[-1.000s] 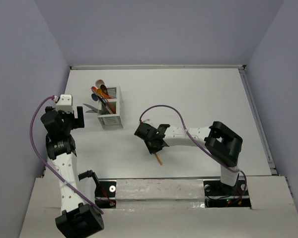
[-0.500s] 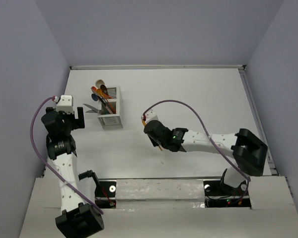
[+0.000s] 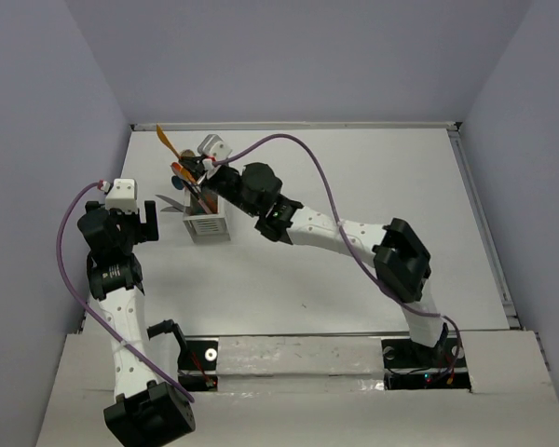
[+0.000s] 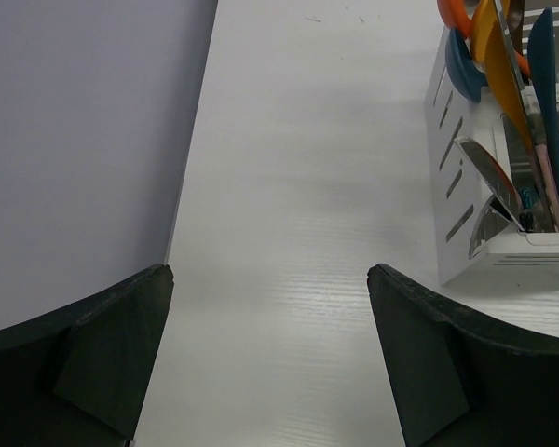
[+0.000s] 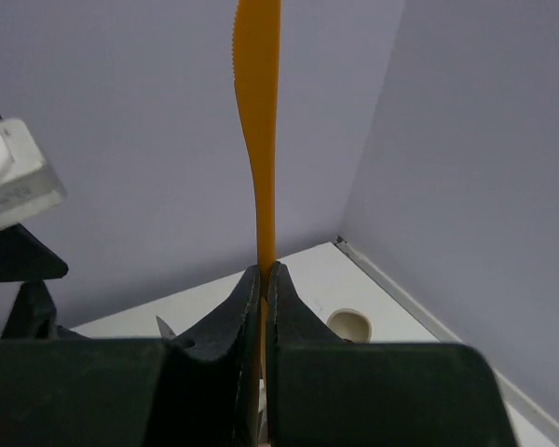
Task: Sort the eating utensils into containers
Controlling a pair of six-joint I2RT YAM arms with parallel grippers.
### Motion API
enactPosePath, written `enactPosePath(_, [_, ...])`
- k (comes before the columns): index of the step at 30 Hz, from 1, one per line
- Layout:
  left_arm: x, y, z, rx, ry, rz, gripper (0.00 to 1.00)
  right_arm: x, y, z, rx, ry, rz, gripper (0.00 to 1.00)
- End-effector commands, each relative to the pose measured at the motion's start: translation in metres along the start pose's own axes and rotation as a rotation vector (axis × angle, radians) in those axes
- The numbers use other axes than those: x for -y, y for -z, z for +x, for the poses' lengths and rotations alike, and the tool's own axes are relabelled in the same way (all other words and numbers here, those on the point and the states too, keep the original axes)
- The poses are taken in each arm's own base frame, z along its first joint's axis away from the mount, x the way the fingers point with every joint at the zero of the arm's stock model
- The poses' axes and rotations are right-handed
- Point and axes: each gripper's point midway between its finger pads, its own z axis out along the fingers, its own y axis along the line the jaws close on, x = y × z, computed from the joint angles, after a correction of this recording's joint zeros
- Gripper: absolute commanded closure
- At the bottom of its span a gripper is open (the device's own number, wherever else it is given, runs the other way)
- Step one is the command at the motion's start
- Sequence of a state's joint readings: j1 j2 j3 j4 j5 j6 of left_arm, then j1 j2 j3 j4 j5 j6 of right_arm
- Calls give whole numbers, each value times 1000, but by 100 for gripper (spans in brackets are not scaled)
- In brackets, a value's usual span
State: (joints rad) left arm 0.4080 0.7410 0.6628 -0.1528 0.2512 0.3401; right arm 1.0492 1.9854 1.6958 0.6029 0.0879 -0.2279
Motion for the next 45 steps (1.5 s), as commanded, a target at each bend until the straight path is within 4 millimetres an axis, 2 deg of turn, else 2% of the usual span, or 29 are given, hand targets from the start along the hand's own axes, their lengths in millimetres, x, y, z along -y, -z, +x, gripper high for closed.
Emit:
enactPosePath(1, [-8,0,-9,47,-18,-33,1,-2,-29,32,56,-9,-101,100])
enactPosePath(3, [-8,0,-8,45,-17,-34,1,-2,-31,41,73,-29,-116,100])
enactPosePath(4, [-7,0,-9,47,-18,-32,1,-6,-29,59,52,-37,-124,100])
enactPosePath(10, [-7,-1,-8,46,-21,-29,1,-18,-15,116,-48,-59,-145,100])
enactPosePath(12, [-7,-1,-8,46,-19,-28,1,-18,-11,123,-55,-59,-141,100])
enactPosePath(13, [-7,-1,-9,48,-19,-29,1,-13,-6,133,-76,-58,-130,100])
enactPosePath(16, [-8,0,-9,49,-20,-32,1,-16,3,150,-113,-62,-139,100])
enactPosePath(22, [-8,0,-8,46,-16,-36,1,-20,18,169,-155,-71,-144,100])
enactPosePath(27, [-9,-1,-8,43,-13,-40,1,-20,23,173,-162,-65,-143,100])
enactPosePath(30, [-10,-1,-7,41,-13,-44,1,-21,25,174,-164,-63,-150,84])
enactPosePath(31, [-10,-1,-7,40,-11,-46,1,-21,26,175,-167,-60,-150,76])
enactPosePath(35, [-10,-1,-7,38,-11,-47,1,-18,28,167,-155,-48,-146,64])
enactPosePath(36, [-11,-1,-7,38,-12,-48,1,-16,29,162,-149,-43,-140,59])
enactPosePath(39, [-12,-1,-7,36,-10,-51,1,-13,32,154,-141,-36,-131,57])
enactPosePath(42, [-12,-1,-7,37,-10,-51,1,-8,33,133,-115,-30,-121,54])
enactPosePath(43, [-12,-1,-7,36,-10,-51,1,-8,36,131,-119,-33,-122,51])
enactPosePath(44, [-12,-1,-7,36,-10,-51,1,-4,38,113,-104,-40,-115,48])
enactPosePath(45, [-12,-2,-6,35,-10,-52,1,-2,42,108,-113,-49,-109,41])
